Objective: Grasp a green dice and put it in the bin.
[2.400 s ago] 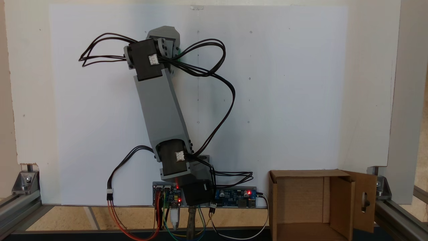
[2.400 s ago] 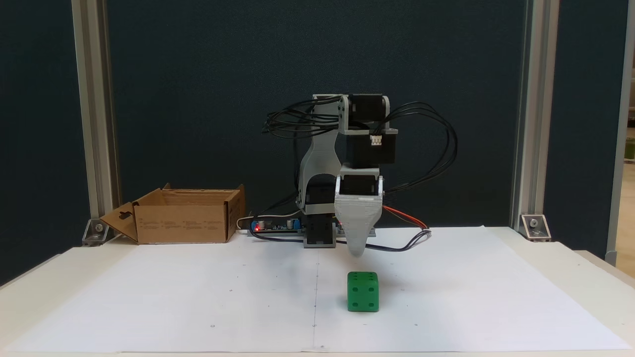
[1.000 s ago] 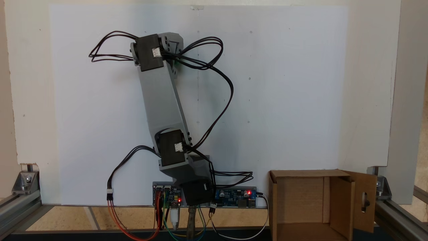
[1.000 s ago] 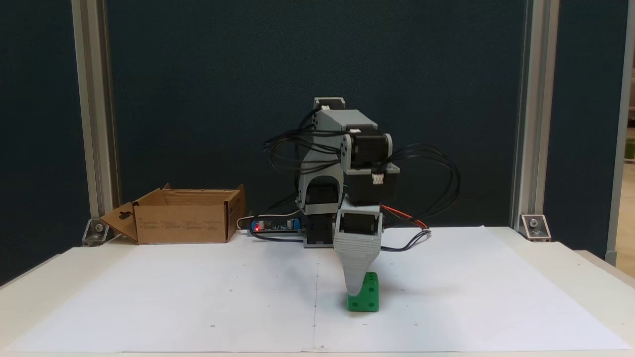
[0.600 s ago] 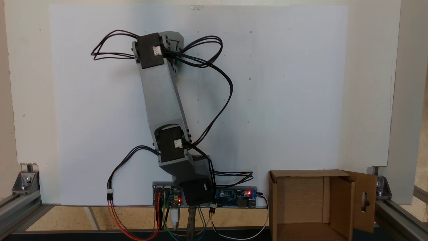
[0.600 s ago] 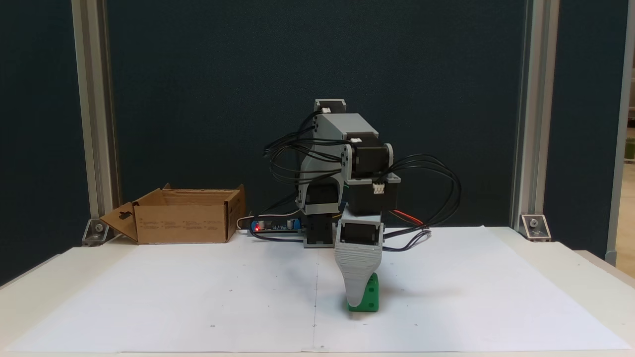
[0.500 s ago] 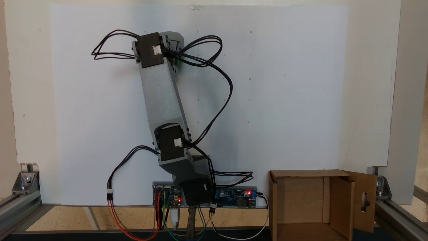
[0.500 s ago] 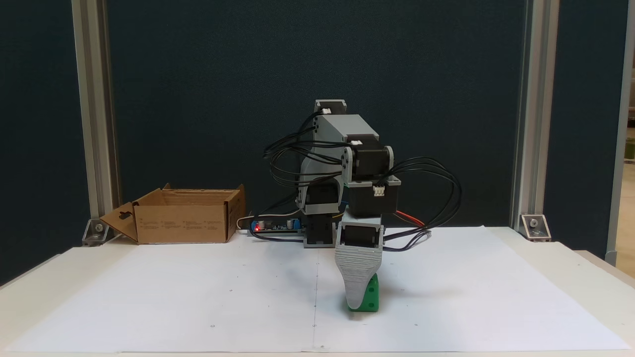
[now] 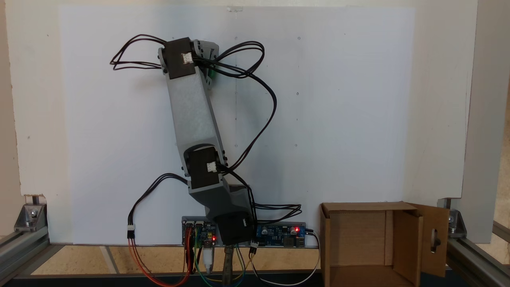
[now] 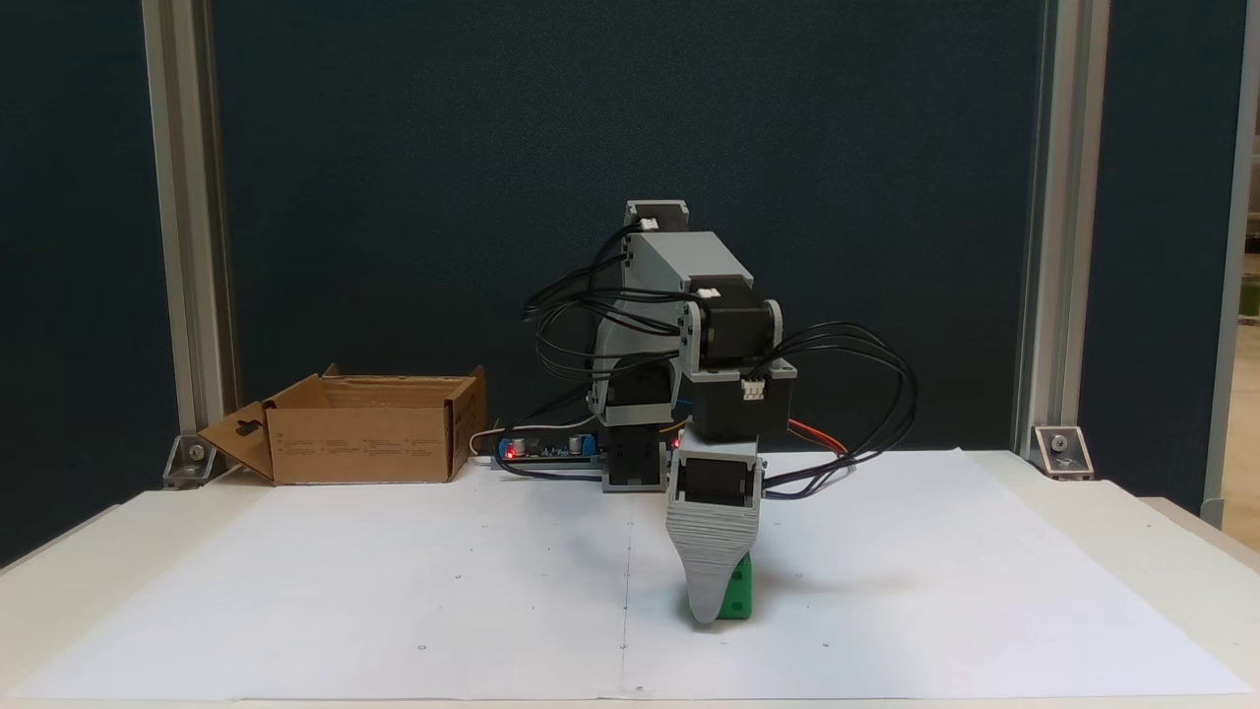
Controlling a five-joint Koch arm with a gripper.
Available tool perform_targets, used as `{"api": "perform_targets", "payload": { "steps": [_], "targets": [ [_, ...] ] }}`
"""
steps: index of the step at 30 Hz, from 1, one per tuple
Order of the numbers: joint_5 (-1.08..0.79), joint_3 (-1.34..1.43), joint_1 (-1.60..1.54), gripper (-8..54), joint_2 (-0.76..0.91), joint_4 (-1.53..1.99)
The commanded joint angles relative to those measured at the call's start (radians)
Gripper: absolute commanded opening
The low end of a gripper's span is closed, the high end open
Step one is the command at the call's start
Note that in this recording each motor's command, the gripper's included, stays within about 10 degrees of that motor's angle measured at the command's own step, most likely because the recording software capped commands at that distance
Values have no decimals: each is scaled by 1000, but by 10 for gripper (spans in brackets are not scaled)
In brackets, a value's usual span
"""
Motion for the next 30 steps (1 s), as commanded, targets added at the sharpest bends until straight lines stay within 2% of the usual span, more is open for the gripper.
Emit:
{"api": "perform_targets", "payload": {
  "steps": [1,7,12,15,24,30],
  "targets": [
    [57,-15,0,313,12,-9],
    [64,6,-2,114,12,-37],
    [69,5,-5,114,14,-25],
    [72,-15,-5,114,94,44],
    [89,-563,0,114,293,521],
    [83,-511,129,114,353,541]
  ]
}}
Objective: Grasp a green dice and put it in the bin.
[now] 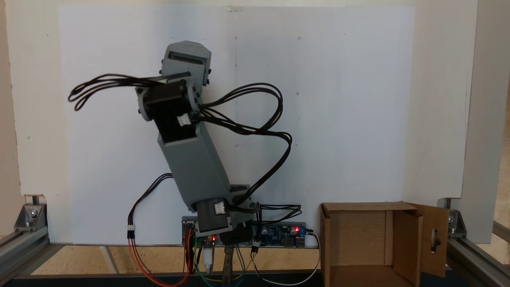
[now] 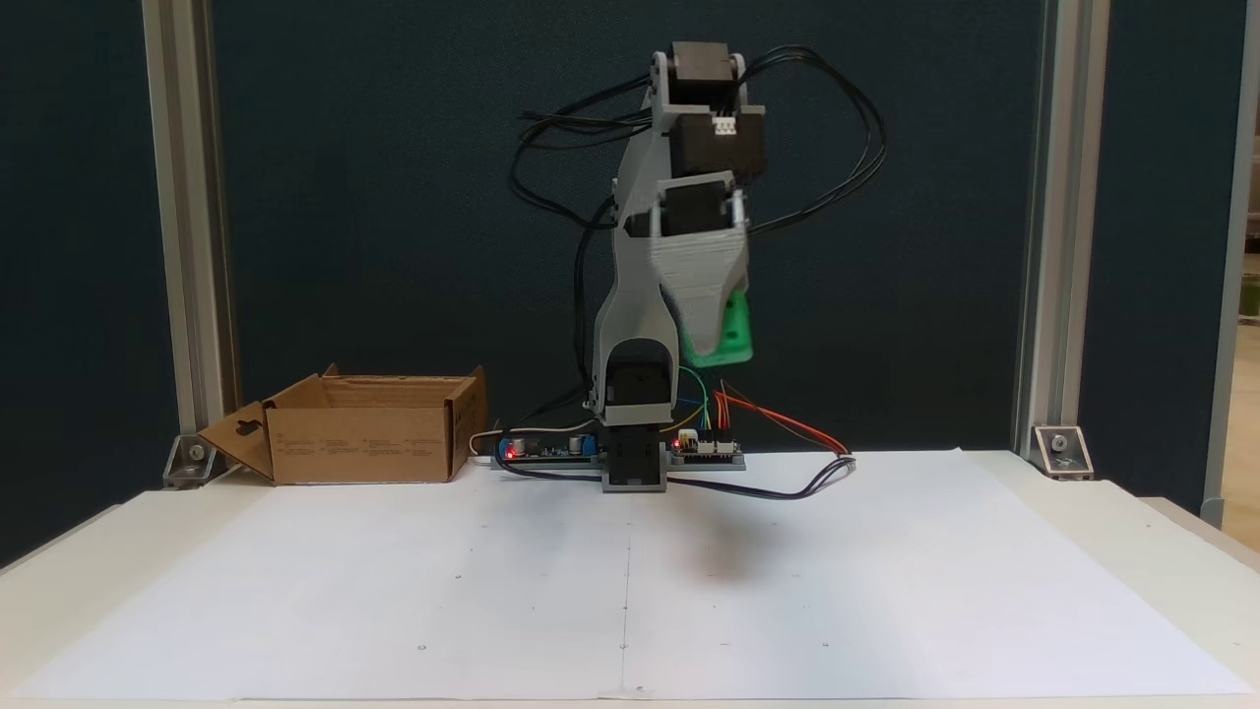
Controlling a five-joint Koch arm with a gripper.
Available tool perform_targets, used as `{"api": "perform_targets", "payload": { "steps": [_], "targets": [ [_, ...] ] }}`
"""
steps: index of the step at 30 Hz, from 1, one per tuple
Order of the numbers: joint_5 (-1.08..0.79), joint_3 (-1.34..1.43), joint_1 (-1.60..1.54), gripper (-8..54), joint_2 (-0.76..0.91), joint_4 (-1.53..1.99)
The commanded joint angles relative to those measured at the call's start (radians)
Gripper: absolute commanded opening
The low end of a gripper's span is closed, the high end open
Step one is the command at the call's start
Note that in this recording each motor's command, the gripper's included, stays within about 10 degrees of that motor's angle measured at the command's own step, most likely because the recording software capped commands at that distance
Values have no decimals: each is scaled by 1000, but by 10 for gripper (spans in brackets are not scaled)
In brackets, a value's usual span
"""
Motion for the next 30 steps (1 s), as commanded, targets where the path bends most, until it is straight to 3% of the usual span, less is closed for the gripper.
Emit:
{"api": "perform_targets", "payload": {
  "steps": [1,6,12,19,25,30],
  "targets": [
    [20,35,115,114,83,95],
    [-186,244,445,114,275,-52],
    [-414,245,869,114,365,-112],
    [-698,236,1382,114,357,-173],
    [-920,236,1816,114,213,-304],
    [-954,236,2131,114,83,-471]
  ]
}}
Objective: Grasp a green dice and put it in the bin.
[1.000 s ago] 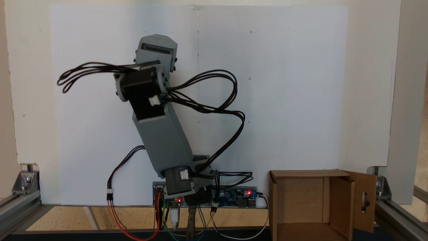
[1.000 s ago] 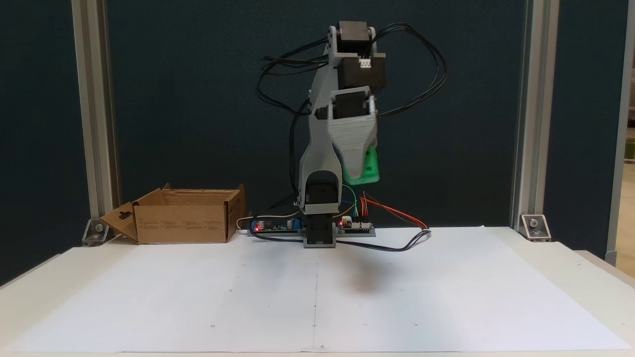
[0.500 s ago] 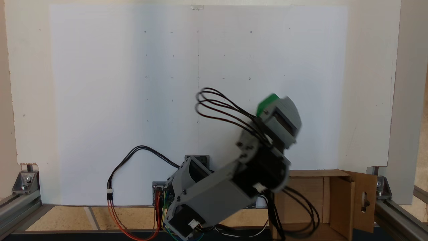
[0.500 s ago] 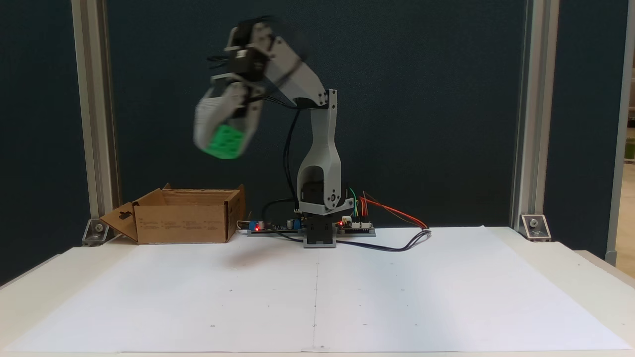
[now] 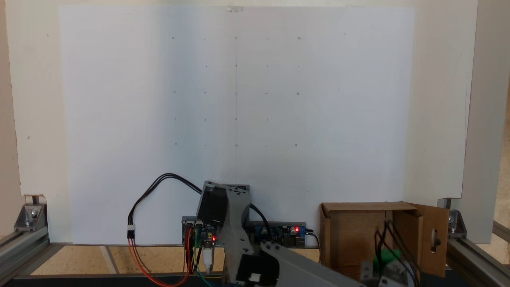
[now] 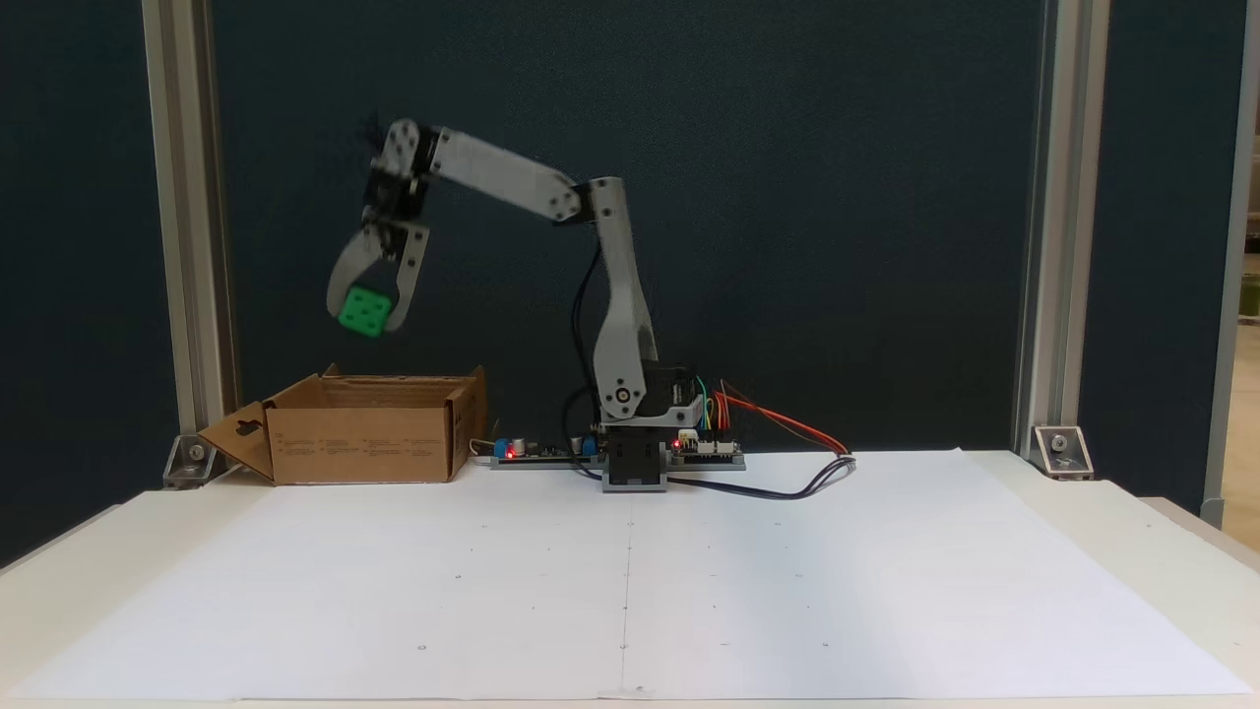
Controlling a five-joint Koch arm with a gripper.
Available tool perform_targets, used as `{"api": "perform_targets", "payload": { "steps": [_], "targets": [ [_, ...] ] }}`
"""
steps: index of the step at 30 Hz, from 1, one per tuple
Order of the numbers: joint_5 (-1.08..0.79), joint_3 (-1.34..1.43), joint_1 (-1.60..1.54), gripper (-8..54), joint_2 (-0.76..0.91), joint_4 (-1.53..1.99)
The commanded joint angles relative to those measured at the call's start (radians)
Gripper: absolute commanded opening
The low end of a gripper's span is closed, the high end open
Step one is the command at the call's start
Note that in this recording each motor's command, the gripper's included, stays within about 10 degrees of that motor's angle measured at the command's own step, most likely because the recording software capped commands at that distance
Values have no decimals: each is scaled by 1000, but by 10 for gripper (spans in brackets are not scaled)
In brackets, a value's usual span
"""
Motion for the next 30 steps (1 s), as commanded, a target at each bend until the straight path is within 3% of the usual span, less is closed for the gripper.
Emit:
{"api": "perform_targets", "payload": {
  "steps": [1,10,25,26,27,28,30],
  "targets": [
    [-95,-41,75,114,-32,-103],
    [-207,193,103,114,-103,-97],
    [-202,225,-25,114,-98,-97],
    [-202,232,-25,189,-100,-95],
    [-201,255,-23,315,-100,-95],
    [-195,275,-17,324,-101,-94],
    [-173,284,-3,409,-101,-100]
  ]
}}
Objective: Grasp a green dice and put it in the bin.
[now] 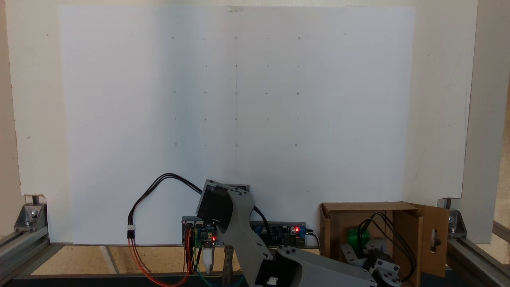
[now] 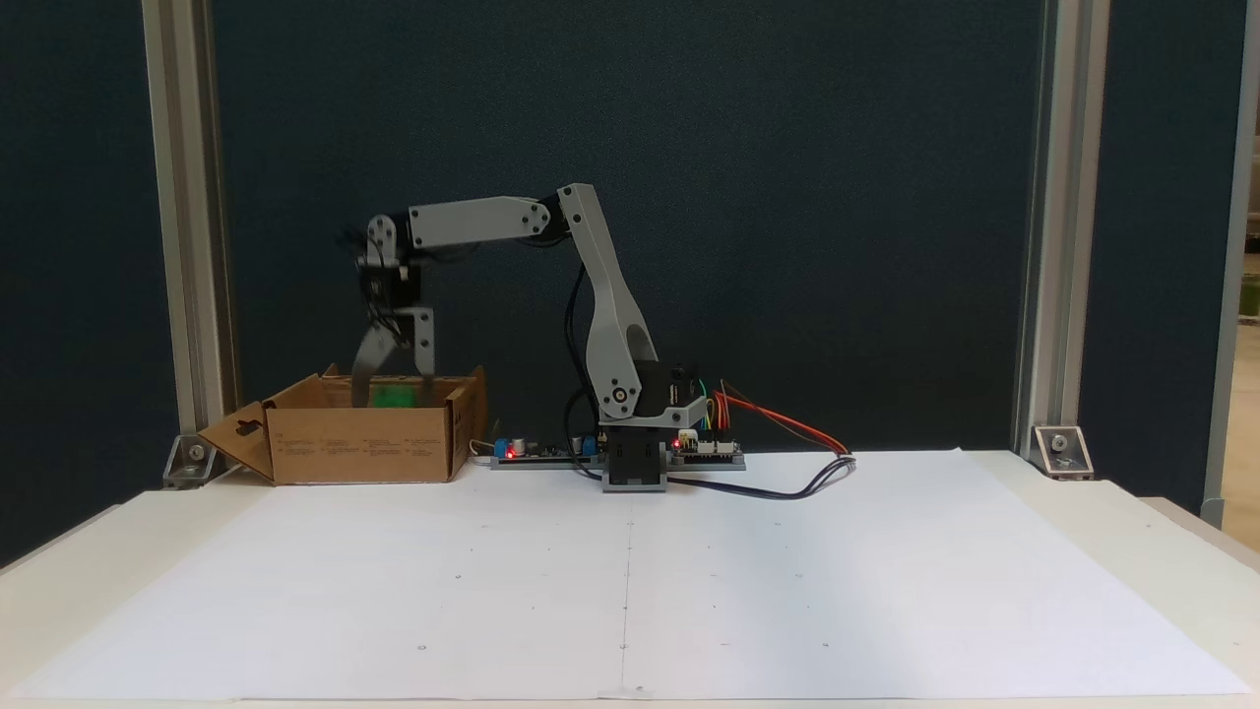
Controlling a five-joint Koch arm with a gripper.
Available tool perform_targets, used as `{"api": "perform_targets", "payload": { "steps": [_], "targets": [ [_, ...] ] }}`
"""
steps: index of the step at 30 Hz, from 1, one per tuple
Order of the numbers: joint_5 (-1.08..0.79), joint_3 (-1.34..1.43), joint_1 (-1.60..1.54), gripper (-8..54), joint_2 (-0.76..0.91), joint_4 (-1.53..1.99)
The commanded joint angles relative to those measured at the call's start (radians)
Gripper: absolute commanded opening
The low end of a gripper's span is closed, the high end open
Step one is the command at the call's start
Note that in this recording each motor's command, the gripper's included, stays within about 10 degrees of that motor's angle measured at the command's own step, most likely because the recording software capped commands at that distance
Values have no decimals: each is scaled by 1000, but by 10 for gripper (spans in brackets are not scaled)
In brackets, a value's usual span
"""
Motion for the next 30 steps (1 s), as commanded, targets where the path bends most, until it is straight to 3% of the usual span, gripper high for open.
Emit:
{"api": "perform_targets", "payload": {
  "steps": [1,7,14,19,30],
  "targets": [
    [-34,-37,14,436,25,-18],
    [257,-44,-72,434,216,-282],
    [549,-67,-544,436,541,-367],
    [580,-38,-906,436,701,-370],
    [707,426,-1698,439,1022,-526]
  ]
}}
